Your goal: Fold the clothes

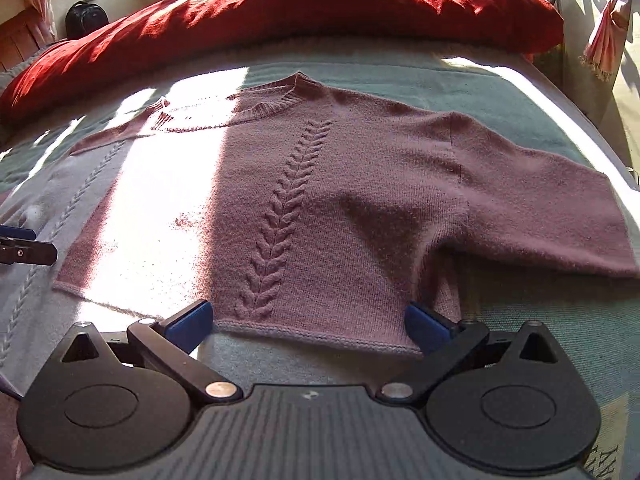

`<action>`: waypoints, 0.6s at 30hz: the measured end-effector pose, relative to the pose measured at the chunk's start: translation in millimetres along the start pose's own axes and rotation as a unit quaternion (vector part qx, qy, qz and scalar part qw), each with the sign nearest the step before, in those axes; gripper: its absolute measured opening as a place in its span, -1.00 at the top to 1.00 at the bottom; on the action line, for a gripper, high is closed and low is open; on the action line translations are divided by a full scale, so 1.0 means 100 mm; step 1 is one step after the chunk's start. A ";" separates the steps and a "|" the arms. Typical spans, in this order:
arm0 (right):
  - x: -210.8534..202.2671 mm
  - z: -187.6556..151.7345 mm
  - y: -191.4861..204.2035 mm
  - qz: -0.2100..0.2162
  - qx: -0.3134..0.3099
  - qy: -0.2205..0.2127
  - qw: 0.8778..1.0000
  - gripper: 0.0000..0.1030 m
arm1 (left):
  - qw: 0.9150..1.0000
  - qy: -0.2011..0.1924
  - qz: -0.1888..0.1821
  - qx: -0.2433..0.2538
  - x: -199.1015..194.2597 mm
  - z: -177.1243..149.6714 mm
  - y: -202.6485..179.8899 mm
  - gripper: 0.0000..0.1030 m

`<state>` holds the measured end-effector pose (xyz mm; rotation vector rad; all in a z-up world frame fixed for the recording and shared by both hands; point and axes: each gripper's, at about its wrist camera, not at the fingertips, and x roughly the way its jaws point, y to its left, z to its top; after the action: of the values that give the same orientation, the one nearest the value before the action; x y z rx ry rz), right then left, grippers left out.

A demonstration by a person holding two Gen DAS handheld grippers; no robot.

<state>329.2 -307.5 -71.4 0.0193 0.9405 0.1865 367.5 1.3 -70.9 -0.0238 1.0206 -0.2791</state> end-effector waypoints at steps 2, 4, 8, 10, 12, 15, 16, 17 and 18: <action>-0.03 0.06 0.04 -0.005 -0.004 0.001 1.000 -1.00 | 1.000 0.001 0.000 -0.002 0.01 0.00 0.00 -0.99; -0.05 0.19 0.07 -0.005 -0.008 -0.031 0.999 -1.00 | 1.000 0.001 0.000 -0.003 0.01 0.01 0.00 -0.99; 0.20 0.37 0.09 -0.010 -0.032 -0.035 0.999 -1.00 | 1.000 0.003 0.000 -0.006 0.03 0.02 0.01 -0.99; 0.34 0.37 0.02 -0.017 -0.040 -0.021 0.999 -1.00 | 1.000 0.003 -0.001 -0.008 0.03 0.02 0.01 -0.99; 0.27 0.36 0.00 -0.015 -0.038 -0.023 0.999 -1.00 | 1.000 0.004 -0.001 -0.009 0.04 0.03 0.01 -0.99; 0.13 0.35 -0.03 -0.012 -0.034 -0.026 0.999 -1.00 | 1.000 0.005 -0.001 -0.011 0.05 0.04 0.01 -0.99; 0.08 0.34 -0.04 -0.011 -0.033 -0.026 0.999 -1.00 | 1.000 0.006 -0.001 -0.012 0.05 0.04 0.01 -0.99; 0.04 0.34 -0.05 -0.010 -0.032 -0.027 0.999 -1.00 | 1.000 0.006 -0.001 -0.012 0.06 0.04 0.01 -0.99; -0.01 0.34 -0.06 -0.009 -0.031 -0.028 0.999 -1.00 | 1.000 0.006 0.000 -0.012 0.06 0.04 0.01 -0.99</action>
<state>356.7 -311.3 -51.6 -0.0405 0.8784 0.1964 373.9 0.7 -73.7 -0.0439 1.0358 -0.2676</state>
